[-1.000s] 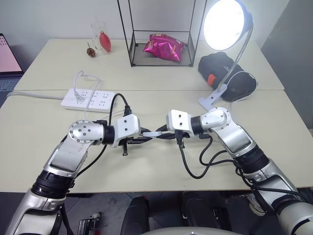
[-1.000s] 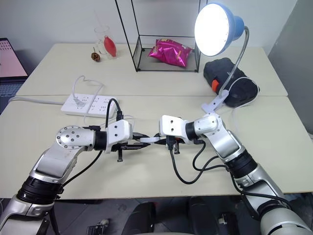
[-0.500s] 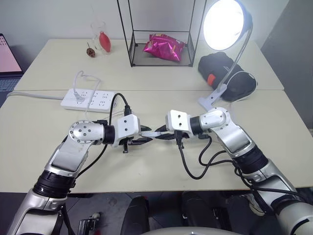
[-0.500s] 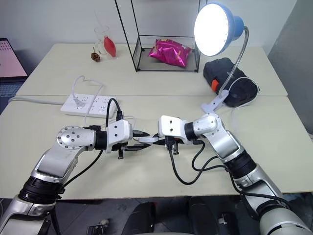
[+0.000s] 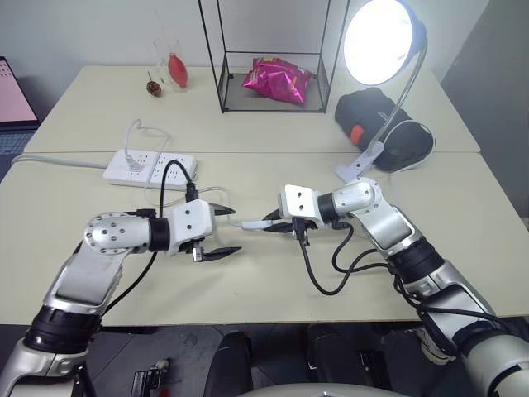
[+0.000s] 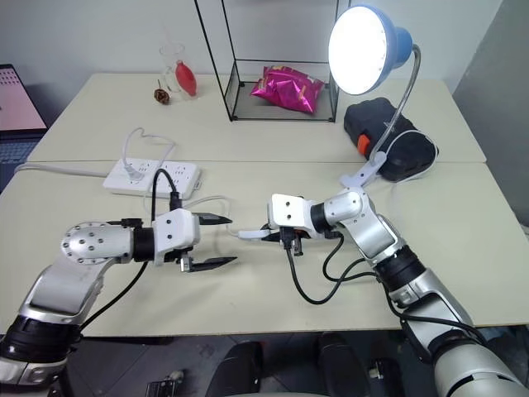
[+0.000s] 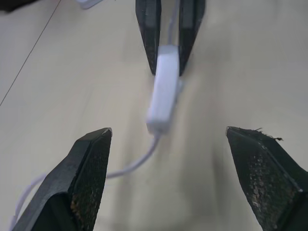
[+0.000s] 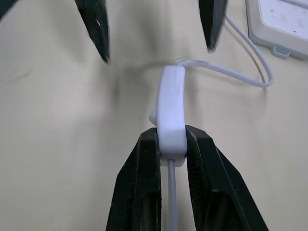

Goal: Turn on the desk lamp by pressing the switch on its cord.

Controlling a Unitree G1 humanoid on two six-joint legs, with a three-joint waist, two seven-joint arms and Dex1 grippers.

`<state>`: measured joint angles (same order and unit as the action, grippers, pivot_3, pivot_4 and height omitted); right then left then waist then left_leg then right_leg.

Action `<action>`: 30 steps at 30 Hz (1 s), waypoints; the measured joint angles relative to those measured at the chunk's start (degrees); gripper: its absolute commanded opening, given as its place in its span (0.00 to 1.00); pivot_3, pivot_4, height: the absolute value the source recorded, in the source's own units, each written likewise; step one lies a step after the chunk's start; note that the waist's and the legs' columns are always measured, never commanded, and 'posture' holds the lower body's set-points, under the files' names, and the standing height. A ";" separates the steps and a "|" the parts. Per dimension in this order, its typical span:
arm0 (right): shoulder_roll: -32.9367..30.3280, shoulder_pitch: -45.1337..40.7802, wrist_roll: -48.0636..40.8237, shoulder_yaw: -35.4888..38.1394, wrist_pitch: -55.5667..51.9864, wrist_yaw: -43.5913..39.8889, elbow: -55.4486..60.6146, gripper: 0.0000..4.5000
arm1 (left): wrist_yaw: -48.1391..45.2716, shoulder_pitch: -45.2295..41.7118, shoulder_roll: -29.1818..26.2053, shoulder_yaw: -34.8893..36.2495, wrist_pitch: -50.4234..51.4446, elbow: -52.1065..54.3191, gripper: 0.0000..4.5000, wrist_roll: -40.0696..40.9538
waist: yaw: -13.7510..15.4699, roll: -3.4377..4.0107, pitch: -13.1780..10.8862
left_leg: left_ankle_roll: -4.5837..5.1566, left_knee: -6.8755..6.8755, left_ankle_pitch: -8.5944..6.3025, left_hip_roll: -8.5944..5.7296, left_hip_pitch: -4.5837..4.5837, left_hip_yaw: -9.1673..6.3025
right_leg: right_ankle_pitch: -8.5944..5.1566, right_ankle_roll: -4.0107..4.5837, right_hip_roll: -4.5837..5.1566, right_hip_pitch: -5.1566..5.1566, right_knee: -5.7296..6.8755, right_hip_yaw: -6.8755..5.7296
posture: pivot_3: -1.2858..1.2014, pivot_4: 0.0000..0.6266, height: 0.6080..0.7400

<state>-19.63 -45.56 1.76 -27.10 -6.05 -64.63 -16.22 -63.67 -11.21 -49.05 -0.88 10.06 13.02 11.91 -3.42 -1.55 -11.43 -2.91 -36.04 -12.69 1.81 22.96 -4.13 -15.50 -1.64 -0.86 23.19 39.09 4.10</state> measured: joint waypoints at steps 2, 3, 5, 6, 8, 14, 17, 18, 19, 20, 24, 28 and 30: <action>1.06 -2.17 1.43 0.02 2.80 1.12 -5.91 0.08 | 0.00 3.24 -1.38 2.85 1.45 1.41 0.87 1.65 | -0.09 0.01 0.00 | 0.00 0.01 0.00 0.00 -0.01 0.01 | 0.01 0.03 0.01 0.01 0.00 0.01 | 0.52 0.24 1.00; 1.27 -2.95 1.72 0.05 3.79 1.33 -7.93 0.08 | 0.14 4.38 -1.69 3.91 2.13 1.95 0.87 1.94 | -0.04 0.02 -0.01 | 0.00 0.02 0.00 0.00 0.00 0.01 | 0.02 0.07 0.01 0.01 0.00 -0.01 | 0.52 0.24 1.00; 2.21 -4.08 2.02 0.18 6.11 1.84 -11.94 0.08 | 0.53 6.42 -2.16 5.64 3.17 2.82 0.87 2.85 | 0.05 0.01 -0.01 | 0.00 0.02 0.00 0.01 0.00 -0.01 | 0.02 0.11 0.01 0.01 0.00 -0.02 | 0.52 0.24 1.00; 2.89 -4.73 2.32 0.17 7.19 2.19 -13.91 0.08 | 0.67 7.08 -2.25 6.18 3.69 3.20 0.87 3.24 | 0.09 0.01 -0.01 | 0.00 0.03 0.00 0.01 0.00 -0.01 | 0.02 0.11 0.01 0.01 0.00 -0.02 | 0.52 0.24 1.00; 3.99 -5.73 3.29 0.15 9.41 2.74 -17.46 0.08 | 1.15 7.95 -2.24 7.08 4.73 4.36 0.87 3.89 | 0.22 0.00 0.00 | 0.00 0.02 0.00 0.00 0.01 -0.01 | 0.02 0.11 0.01 0.00 -0.01 -0.02 | 0.52 0.24 1.00; 5.44 -8.33 4.31 0.58 14.39 3.70 -26.29 0.25 | 2.33 8.77 -2.20 8.15 7.06 7.19 0.87 6.15 | 0.19 0.01 -0.01 | 0.00 0.01 0.00 0.00 -0.01 0.00 | 0.06 0.17 0.03 -0.01 0.02 -0.02 | 0.52 0.24 1.00; 5.38 -8.63 4.88 1.17 14.89 3.98 -28.35 0.41 | 3.11 8.77 -2.16 8.41 8.37 7.94 0.87 7.45 | 0.18 0.01 -0.01 | 0.00 0.02 0.00 0.00 -0.01 -0.01 | 0.12 0.27 0.02 0.00 0.02 -0.01 | 0.52 0.24 1.00; 5.18 -8.63 4.88 1.27 14.94 3.80 -28.36 0.46 | 3.23 8.76 -2.16 8.64 8.60 8.15 0.87 7.76 | 0.17 0.01 -0.01 | 0.00 0.02 0.00 0.00 0.00 -0.01 | 0.12 0.27 0.02 0.00 0.02 -0.01 | 0.52 0.24 1.00; 4.75 -8.58 4.76 1.68 14.81 3.38 -28.08 0.53 | 3.56 8.63 -2.14 8.97 8.74 8.50 0.87 8.15 | 0.17 0.01 -0.01 | 0.00 0.02 0.00 0.00 0.00 -0.01 | 0.12 0.27 0.02 0.00 0.01 -0.02 | 0.52 0.24 1.00; 4.58 -8.57 4.71 1.79 14.77 3.28 -27.89 0.57 | 3.68 8.59 -2.13 9.10 8.73 8.59 0.87 8.20 | 0.17 0.02 -0.01 | 0.00 0.02 0.00 0.00 0.01 -0.01 | 0.12 0.27 0.02 0.00 0.01 -0.02 | 0.52 0.24 1.00; 1.70 -6.97 2.42 4.38 11.81 0.54 -21.23 0.75 | 6.37 7.47 -1.25 9.45 8.53 8.63 0.87 7.94 | 0.26 0.03 -0.02 | 0.00 0.03 0.00 -0.01 0.03 -0.03 | 0.12 0.27 0.03 0.00 0.00 -0.02 | 0.52 0.24 1.00; -4.11 -2.32 -0.98 6.86 5.23 -3.13 -7.14 0.98 | 8.88 7.15 -1.14 10.33 11.70 9.58 0.87 8.31 | 0.28 0.03 -0.02 | 0.00 0.03 0.00 -0.01 0.04 -0.04 | 0.12 0.27 0.03 -0.01 -0.01 -0.02 | 0.52 0.24 1.00; -7.77 1.22 -3.27 8.00 0.17 -5.11 2.24 0.99 | 8.82 9.67 -2.92 10.95 13.51 11.38 0.87 8.42 | 0.24 0.03 -0.02 | 0.00 0.05 0.00 -0.01 0.04 -0.05 | 0.11 0.26 0.04 0.00 -0.02 -0.01 | 0.52 0.24 1.00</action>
<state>-27.40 -44.34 -1.52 -19.10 -5.88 -69.74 -13.98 -54.85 -1.55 -51.97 10.07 23.57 24.40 20.32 -3.18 -1.52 -11.44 -2.91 -35.99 -12.69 1.80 23.01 -4.19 -15.38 -1.38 -0.83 23.19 39.07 4.09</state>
